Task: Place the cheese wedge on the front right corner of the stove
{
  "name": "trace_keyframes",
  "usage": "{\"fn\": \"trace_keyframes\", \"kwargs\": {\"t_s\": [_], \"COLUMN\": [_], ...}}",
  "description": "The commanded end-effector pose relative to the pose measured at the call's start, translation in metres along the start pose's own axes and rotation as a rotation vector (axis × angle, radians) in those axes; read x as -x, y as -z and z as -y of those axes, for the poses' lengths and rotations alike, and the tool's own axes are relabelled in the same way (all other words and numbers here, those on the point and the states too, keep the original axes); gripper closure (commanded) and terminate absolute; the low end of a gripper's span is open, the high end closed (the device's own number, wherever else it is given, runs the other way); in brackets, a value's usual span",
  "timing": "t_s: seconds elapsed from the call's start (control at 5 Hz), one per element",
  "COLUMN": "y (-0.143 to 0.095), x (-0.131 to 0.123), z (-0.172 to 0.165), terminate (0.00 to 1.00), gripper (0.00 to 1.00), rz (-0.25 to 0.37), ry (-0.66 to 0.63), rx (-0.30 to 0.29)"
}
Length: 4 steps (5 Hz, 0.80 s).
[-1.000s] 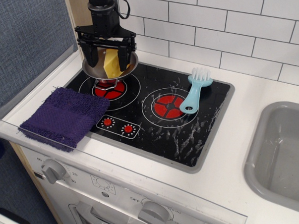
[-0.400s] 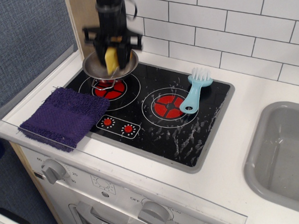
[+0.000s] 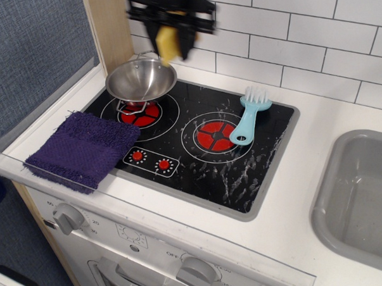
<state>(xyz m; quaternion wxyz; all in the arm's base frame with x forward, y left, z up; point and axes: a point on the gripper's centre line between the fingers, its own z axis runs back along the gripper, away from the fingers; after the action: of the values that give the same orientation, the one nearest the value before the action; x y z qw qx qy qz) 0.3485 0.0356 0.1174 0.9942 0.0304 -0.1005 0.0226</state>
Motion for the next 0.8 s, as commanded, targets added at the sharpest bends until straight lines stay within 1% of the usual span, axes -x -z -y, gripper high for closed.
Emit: {"fn": "trace_keyframes", "kwargs": {"t_s": [0.0, 0.2, 0.4, 0.6], "y": [0.006, 0.035, 0.062, 0.085], "x": [0.07, 0.081, 0.086, 0.087], "z": [0.051, 0.05, 0.055, 0.076], "terminate": [0.0, 0.0, 0.0, 0.0], "gripper": [1.0, 1.0, 1.0, 1.0], "rz": [-0.058, -0.097, -0.118, -0.098], "ry": [0.033, 0.023, 0.052, 0.131], "rx": [0.121, 0.104, 0.108, 0.151]}}
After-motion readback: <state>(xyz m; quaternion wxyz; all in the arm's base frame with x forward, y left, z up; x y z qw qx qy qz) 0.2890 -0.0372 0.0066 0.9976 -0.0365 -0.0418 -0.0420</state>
